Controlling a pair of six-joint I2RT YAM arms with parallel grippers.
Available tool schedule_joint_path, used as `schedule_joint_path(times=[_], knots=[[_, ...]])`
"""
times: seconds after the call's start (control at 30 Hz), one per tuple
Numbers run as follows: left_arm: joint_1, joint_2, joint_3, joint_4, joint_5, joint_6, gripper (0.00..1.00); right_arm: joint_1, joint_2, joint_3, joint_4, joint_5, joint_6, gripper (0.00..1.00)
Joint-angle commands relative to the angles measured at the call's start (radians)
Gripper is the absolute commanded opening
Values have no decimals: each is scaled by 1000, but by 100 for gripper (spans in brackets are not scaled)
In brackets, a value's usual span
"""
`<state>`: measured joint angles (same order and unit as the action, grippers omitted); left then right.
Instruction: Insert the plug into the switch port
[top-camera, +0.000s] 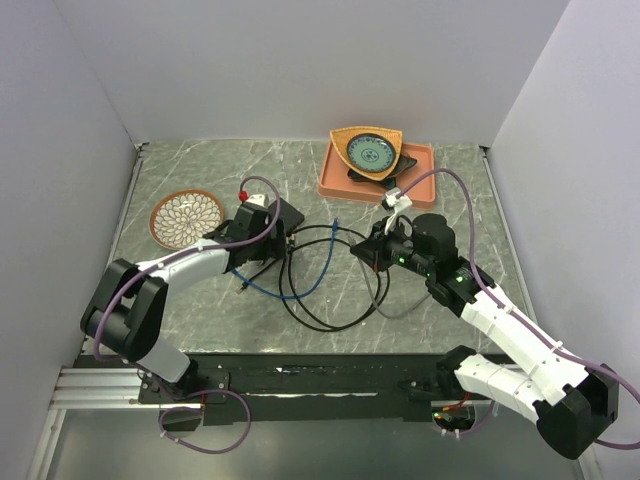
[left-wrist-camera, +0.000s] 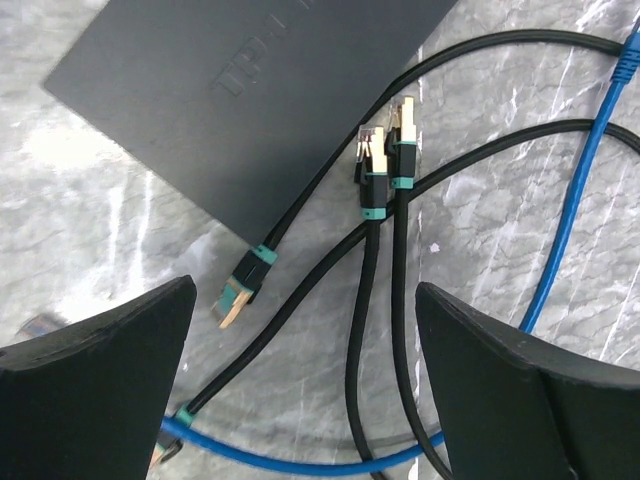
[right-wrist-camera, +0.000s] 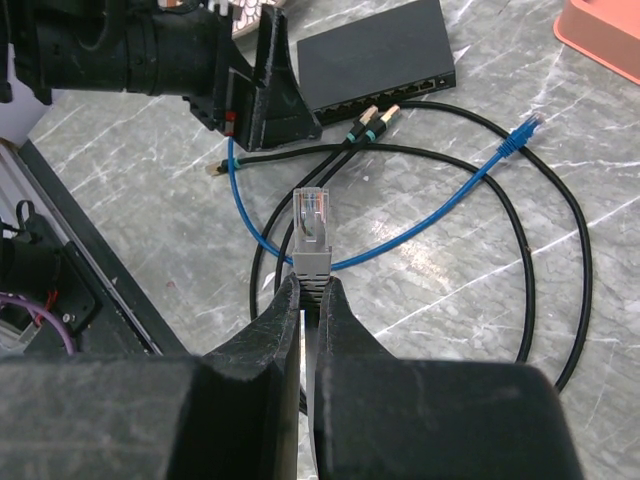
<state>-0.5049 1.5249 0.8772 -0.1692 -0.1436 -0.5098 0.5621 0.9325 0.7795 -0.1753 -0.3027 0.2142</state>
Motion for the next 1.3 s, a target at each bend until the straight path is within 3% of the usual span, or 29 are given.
schedule_joint_path(times=[0.0, 0.3, 0.6, 1.03, 1.27], knots=[[0, 53, -18, 85, 47, 7, 98, -10, -18, 1, 13, 17, -12, 0], [-4, 141, -1, 117, 105, -16, 98, -16, -66, -2, -21, 46, -26, 0], [-96, 195, 26, 197, 292, -67, 92, -28, -116, 0, -47, 65, -35, 0], [-251, 419, 258, 341, 470, -263, 90, -34, -167, 92, -147, 111, -48, 0], [-196, 361, 354, 272, 329, -217, 97, -34, -173, 126, -182, 116, -62, 0]])
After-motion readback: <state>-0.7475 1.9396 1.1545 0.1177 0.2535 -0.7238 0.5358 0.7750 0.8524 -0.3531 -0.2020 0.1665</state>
